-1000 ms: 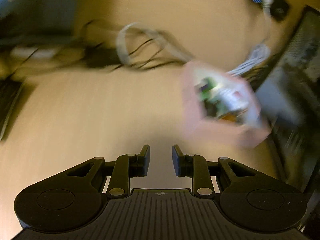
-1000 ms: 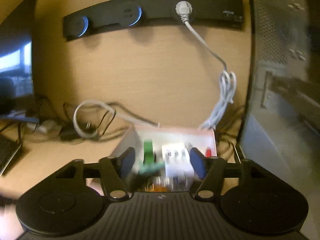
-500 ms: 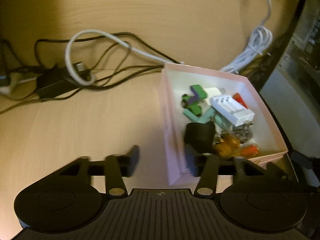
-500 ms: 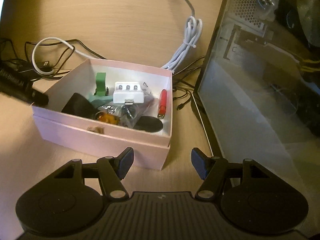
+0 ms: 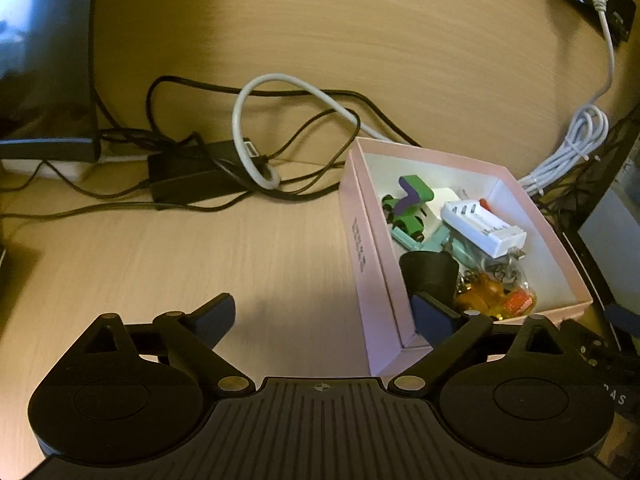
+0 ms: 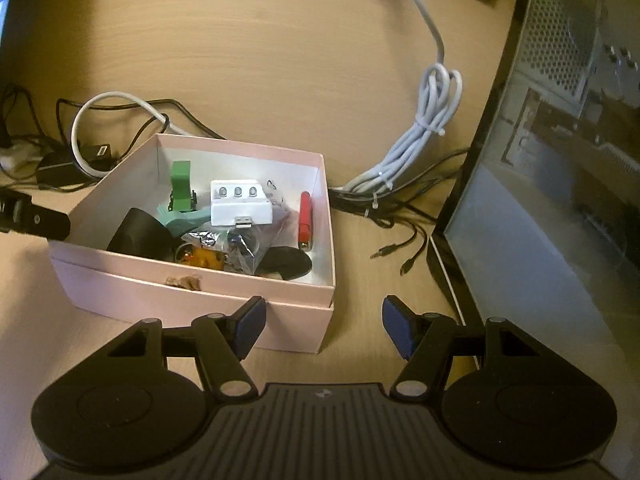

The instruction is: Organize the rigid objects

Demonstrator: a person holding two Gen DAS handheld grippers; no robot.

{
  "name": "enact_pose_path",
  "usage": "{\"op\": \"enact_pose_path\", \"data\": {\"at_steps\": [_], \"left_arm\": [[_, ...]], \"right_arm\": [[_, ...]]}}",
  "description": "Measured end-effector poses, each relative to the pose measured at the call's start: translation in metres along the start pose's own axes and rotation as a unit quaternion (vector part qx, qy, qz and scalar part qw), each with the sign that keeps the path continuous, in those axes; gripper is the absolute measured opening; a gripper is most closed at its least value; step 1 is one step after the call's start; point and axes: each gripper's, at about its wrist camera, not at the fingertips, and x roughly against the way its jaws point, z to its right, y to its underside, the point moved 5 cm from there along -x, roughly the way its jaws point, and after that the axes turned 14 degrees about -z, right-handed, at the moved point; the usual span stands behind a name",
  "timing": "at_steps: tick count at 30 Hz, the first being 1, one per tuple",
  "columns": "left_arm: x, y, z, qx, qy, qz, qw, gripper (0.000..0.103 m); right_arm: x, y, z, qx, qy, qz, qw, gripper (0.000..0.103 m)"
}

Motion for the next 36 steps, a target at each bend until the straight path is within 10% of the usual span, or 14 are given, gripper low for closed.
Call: {"op": "enact_pose_path", "data": {"at_steps": [6, 17, 20, 36], "left_arm": [[0.051, 0.031, 0.009, -0.029, 0.015, 0.058, 0.9978, 0.097], [0.024, 0.136, 0.029, -0.078, -0.04, -0.033, 0.9956, 0.097], [0.021, 0.142, 0.037, -0.078, -0.056, -0.003, 0.9954, 0.097], [0.007, 0.132, 0.046, -0.031, -0.088, 0.051, 0.9943, 0.101]], "right_arm": [[0.012, 0.038, 0.008, -0.061, -0.078, -0.061, 0.993, 0.067], [0.033, 0.101, -0.023, -0.036, -0.049, -0.087, 0.994, 0.082], [0.022, 0.098, -0.014, -0.056, -0.034, -0.091, 0.994, 0.103], [0.002, 0.09, -0.011, -0.046, -0.075, -0.02, 0.996, 0.103]]}}
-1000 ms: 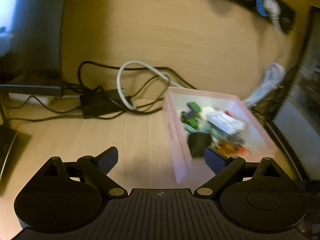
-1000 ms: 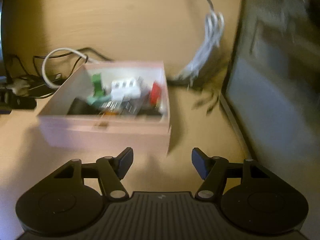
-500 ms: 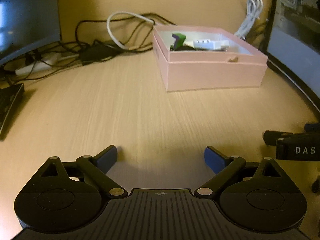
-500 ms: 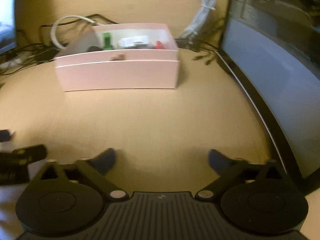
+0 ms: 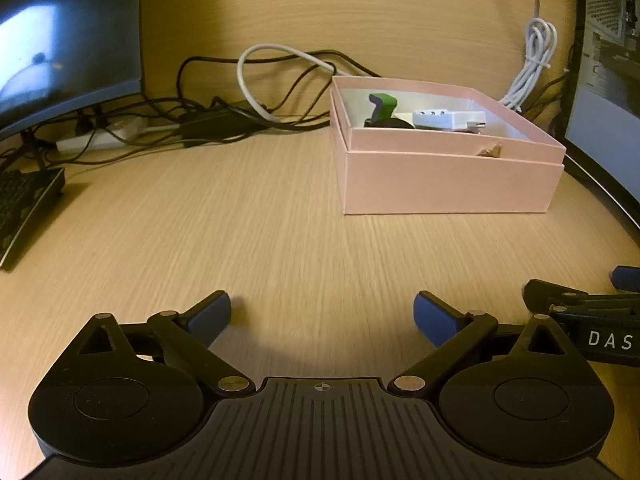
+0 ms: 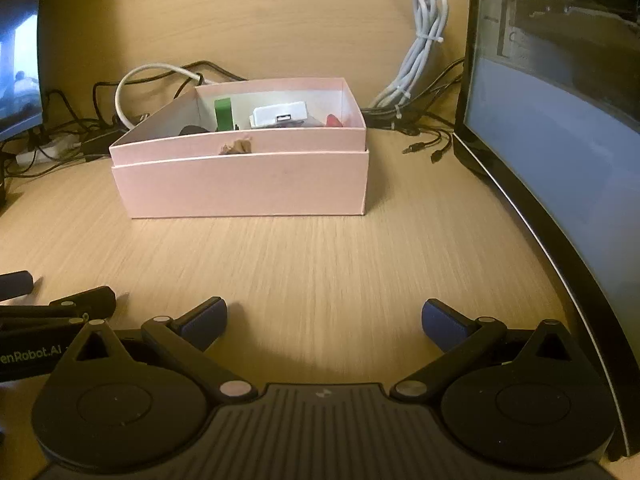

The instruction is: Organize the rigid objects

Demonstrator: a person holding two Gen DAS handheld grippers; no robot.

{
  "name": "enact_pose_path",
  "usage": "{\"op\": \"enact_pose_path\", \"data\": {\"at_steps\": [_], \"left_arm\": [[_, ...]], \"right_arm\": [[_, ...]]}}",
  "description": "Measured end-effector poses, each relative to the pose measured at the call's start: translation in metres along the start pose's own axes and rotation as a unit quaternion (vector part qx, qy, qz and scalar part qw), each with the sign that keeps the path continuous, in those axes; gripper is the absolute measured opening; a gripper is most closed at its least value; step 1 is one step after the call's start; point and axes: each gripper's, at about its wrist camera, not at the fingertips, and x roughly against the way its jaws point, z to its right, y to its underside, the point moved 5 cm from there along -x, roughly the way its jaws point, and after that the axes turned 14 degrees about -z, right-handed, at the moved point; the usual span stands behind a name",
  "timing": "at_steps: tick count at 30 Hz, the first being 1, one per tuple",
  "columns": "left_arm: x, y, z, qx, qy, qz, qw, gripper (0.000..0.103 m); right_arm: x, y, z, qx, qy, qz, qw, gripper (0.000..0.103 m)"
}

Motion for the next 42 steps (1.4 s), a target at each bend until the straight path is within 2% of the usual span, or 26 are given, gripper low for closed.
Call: {"op": "enact_pose_path", "data": {"at_steps": [42], "left_arm": [[-0.0004, -0.0003, -0.0008, 0.0, 0.001, -0.001, 1.0, 0.101]], "right_arm": [[0.0009, -0.0005, 0.0018, 0.004, -0.005, -0.001, 1.0, 0.103]]}}
